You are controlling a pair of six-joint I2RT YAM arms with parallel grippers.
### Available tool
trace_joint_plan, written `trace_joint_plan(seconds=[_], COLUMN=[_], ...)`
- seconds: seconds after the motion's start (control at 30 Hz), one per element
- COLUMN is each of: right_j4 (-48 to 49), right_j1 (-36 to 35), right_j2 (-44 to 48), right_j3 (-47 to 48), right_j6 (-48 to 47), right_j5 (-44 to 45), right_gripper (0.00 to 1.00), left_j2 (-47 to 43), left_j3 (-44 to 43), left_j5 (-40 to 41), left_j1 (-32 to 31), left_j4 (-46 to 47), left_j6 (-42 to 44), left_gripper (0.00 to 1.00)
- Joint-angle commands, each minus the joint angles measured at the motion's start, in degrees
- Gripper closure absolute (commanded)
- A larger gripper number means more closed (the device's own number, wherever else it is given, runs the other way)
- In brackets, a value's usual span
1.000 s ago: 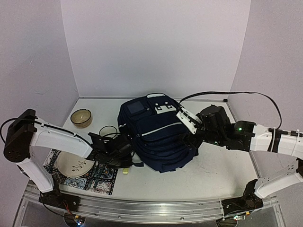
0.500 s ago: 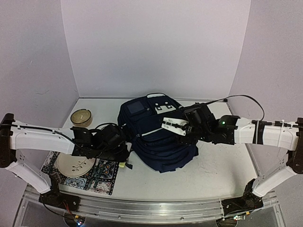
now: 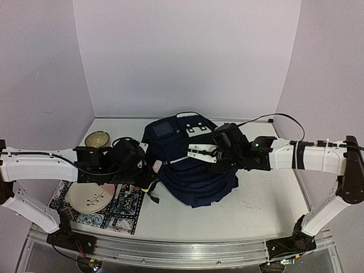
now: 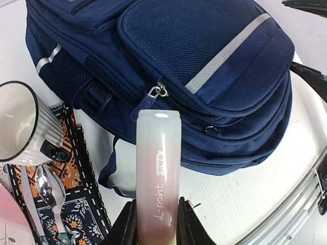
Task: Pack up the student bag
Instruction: Pick up the second largest pocket of the bag from the student bag, then place the pencil case in the second largest pocket of the bag.
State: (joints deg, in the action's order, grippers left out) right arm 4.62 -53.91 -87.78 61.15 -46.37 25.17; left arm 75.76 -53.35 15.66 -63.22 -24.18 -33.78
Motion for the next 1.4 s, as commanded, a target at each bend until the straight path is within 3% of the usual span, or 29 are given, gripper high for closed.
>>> trace_joint_plan(seconds=[0.0,0.13,0.27,0.33,0.8,1.13,1.37], right_j4=[-0.25,-0.22,-0.22,-0.22,-0.22,-0.22,-0.21], right_j1=[0.79,1.31,1.35,1.45,1.85,3.45,3.59], right_j2=[-1.05,-1.29,-0.86,-0.58,3.01,5.22,5.42], right_j3=[3.53,5.71,8.41,9.49,13.54,13.99,13.98], right_j6=[-0.37,-0.17,0.37,0.87,4.29,9.22,10.31], right_j5=[1.77,0.83,-1.19,-2.61,-9.72,-16.57,-17.85], right_gripper=[0.34,0.49,0.88,0.98,1.00,1.00,1.00], left_j2=[-2.85,-3.53,-4.42,-4.23,5.95,9.09,15.63], left_j3=[-3.07,-3.08,-3.45,-4.45,-13.34,-6.74,-10.82], left_j5=[1.04,0.75,-1.10,-2.16,-1.66,6.67,8.72], left_j1=[-0.24,-0.25,-0.42,-0.75,-4.03,-7.35,-7.33], left_j4=[0.67,1.29,3.44,4.03,11.84,31.20,33.17], left_j6=[4.71,7.12,11.80,15.09,37.45,51.74,60.32], left_gripper=[1.00,1.00,1.00,1.00,1.00,1.00,1.00])
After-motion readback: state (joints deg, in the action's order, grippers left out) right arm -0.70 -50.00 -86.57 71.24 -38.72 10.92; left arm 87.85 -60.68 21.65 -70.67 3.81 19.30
